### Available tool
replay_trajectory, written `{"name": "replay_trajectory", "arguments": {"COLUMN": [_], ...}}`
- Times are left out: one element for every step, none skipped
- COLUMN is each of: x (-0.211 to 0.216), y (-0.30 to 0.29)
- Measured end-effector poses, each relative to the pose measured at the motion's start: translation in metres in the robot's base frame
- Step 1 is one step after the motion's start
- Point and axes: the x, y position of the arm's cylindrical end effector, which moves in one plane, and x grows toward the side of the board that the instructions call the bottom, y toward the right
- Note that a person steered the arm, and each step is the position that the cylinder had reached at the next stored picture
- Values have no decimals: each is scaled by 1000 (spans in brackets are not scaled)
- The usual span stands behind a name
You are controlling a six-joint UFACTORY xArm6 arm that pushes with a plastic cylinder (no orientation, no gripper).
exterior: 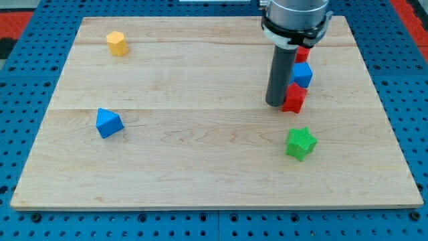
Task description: Push yellow hexagon to the center
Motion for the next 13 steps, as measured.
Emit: {"name": "replay_trajectory", "arguments": {"x": [-2, -11, -39, -70, -96, -123, -168, -201, -224, -234, -223, -179, -166], "y": [12, 18, 18, 10, -3, -18, -32, -69, -119, -148, -204, -272, -287]}}
